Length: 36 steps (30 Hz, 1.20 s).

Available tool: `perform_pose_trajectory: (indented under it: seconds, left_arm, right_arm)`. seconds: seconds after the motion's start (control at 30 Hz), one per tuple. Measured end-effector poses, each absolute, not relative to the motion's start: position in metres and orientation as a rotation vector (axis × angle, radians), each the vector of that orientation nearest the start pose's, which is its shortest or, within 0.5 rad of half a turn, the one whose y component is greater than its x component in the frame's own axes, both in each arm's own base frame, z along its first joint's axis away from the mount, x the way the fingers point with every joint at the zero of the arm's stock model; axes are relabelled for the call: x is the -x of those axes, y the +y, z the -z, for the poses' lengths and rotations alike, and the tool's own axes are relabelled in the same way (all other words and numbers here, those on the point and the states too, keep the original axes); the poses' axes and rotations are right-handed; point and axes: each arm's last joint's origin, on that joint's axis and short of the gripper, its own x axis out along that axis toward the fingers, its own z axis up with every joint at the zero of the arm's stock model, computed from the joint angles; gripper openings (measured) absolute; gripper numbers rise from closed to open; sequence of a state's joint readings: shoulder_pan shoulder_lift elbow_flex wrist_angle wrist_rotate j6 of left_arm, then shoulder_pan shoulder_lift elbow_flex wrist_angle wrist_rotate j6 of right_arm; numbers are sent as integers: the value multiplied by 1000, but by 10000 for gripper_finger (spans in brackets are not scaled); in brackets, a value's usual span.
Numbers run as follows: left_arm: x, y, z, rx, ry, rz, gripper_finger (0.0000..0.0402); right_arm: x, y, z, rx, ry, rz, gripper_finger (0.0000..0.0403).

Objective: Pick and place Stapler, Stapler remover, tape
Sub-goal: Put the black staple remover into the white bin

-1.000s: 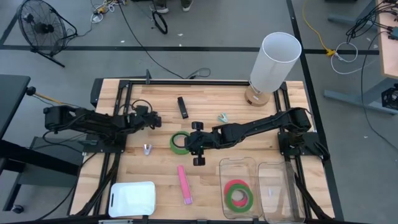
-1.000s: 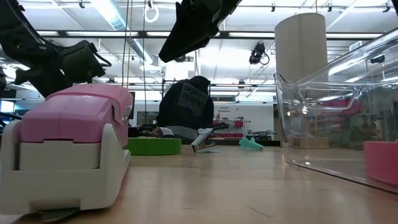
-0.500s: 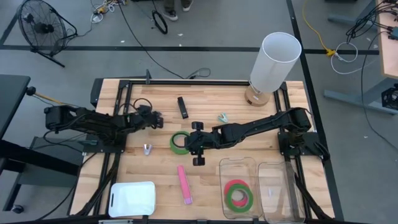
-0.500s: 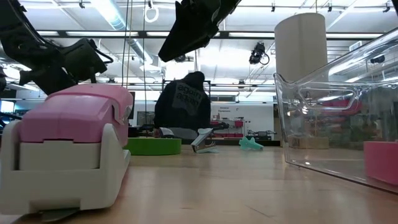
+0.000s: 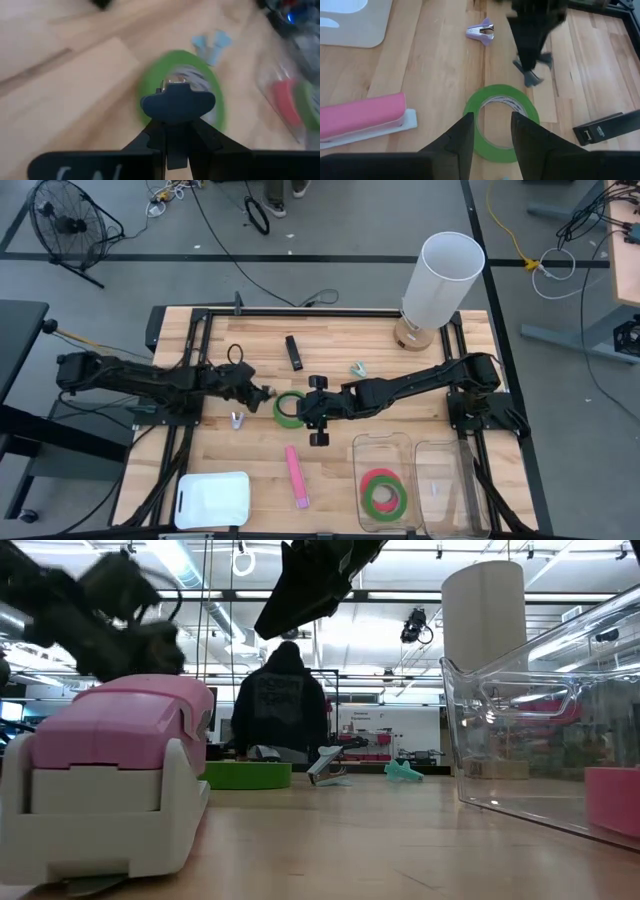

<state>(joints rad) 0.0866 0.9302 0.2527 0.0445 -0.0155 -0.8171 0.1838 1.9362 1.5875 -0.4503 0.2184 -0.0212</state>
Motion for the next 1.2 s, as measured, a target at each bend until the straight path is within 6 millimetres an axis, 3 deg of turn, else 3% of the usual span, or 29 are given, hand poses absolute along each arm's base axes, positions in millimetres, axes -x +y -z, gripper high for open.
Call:
perform_pose_trajectory:
  seconds: [0.27,0.4,0.53,0.8,1.0,1.2]
  left_arm:
    - [-155,-21,-224,742,873,-309,44]
    - [-147,-45,-258,770,910,-253,44]
    - [-137,-74,-273,860,910,-181,44]
    - [-122,-151,-268,1044,995,-142,44]
    - [-117,-208,-254,1063,1075,-217,44]
    - [-116,-238,-227,1000,1190,-392,44]
  right_arm:
    - [-426,73,-254,120,784,50,127]
    - [-426,73,-254,114,784,54,127]
    - [-426,73,-254,117,785,54,127]
    - [-426,72,-254,121,783,61,127]
    - [-426,72,-254,121,781,61,127]
    - [-426,72,-254,122,781,61,127]
